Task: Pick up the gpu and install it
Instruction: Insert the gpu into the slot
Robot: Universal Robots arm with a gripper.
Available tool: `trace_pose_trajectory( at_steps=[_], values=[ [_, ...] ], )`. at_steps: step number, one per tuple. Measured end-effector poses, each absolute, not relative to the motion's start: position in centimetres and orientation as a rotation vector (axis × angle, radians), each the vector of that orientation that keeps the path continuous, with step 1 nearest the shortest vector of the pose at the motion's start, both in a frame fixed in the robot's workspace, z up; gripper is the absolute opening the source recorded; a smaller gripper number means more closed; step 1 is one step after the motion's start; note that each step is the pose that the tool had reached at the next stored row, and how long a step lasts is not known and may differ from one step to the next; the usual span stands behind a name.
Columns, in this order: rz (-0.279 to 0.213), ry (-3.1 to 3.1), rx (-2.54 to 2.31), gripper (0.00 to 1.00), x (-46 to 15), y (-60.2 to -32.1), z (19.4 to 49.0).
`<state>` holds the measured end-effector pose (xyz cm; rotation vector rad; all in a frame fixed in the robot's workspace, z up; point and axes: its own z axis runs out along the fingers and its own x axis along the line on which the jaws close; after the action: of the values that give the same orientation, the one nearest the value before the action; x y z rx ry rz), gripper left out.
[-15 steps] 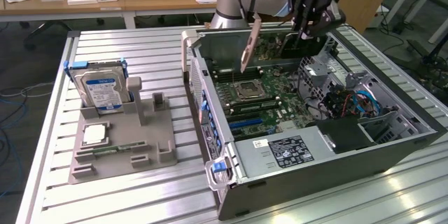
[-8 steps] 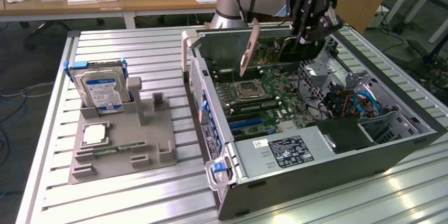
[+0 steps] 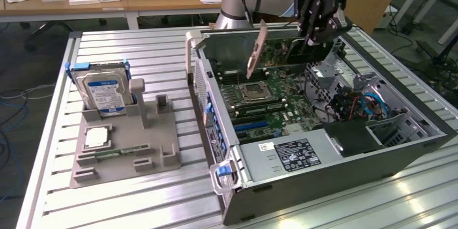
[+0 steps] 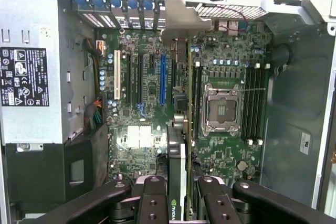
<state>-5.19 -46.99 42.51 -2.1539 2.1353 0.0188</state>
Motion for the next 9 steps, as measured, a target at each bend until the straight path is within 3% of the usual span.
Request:
trace_pose_trajectory(
  at_steps=[9],
  values=[
    [0.018,2.135,-2.154,0.27,-5.2,-47.0,41.0]
  ],
)
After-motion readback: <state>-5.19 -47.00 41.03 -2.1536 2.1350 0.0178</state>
